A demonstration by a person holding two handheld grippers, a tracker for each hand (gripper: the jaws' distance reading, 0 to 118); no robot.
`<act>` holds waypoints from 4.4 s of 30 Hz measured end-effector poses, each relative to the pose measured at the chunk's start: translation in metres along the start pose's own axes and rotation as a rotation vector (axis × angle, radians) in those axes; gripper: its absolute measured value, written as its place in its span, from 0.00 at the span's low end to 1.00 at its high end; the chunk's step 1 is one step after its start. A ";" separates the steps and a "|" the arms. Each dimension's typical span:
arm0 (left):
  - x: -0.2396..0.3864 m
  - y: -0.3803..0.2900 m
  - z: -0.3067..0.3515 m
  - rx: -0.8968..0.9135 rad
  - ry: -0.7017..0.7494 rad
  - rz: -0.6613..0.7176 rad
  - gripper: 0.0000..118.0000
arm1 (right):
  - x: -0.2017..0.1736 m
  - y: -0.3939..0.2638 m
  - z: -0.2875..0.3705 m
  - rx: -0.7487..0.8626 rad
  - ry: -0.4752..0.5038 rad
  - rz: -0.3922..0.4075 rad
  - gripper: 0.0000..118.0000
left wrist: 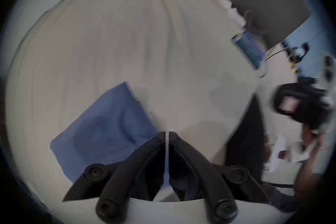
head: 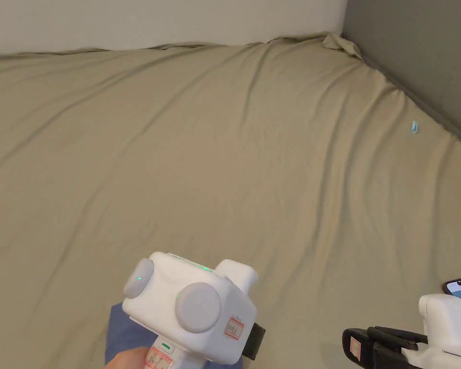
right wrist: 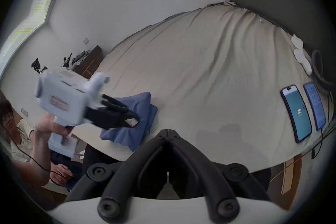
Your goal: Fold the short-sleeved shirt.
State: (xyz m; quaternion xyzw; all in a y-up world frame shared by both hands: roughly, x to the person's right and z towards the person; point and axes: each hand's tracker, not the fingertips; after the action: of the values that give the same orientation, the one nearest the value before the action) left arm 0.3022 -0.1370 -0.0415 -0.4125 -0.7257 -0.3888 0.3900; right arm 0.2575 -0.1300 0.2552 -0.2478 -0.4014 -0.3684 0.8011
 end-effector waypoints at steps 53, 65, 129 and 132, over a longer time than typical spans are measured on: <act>-0.440 -0.246 0.183 0.145 -0.044 0.803 0.33 | -0.164 0.049 -0.192 -0.203 0.403 0.162 0.02; -0.474 -0.311 0.256 0.170 0.248 1.182 0.86 | -0.185 0.047 -0.199 -0.249 0.419 0.221 0.02; -0.054 -0.035 0.308 1.207 1.039 0.282 1.00 | -0.124 0.205 0.068 0.885 -0.292 0.393 1.00; -0.053 -0.037 0.309 1.215 0.999 0.300 1.00 | -0.120 0.207 0.074 0.852 -0.217 0.384 1.00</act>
State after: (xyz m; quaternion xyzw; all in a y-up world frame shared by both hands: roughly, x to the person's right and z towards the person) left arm 0.2117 0.1078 -0.2194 0.0018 -0.4868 -0.0079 0.8735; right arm 0.3381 0.0933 0.1760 -0.0041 -0.5451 0.0116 0.8383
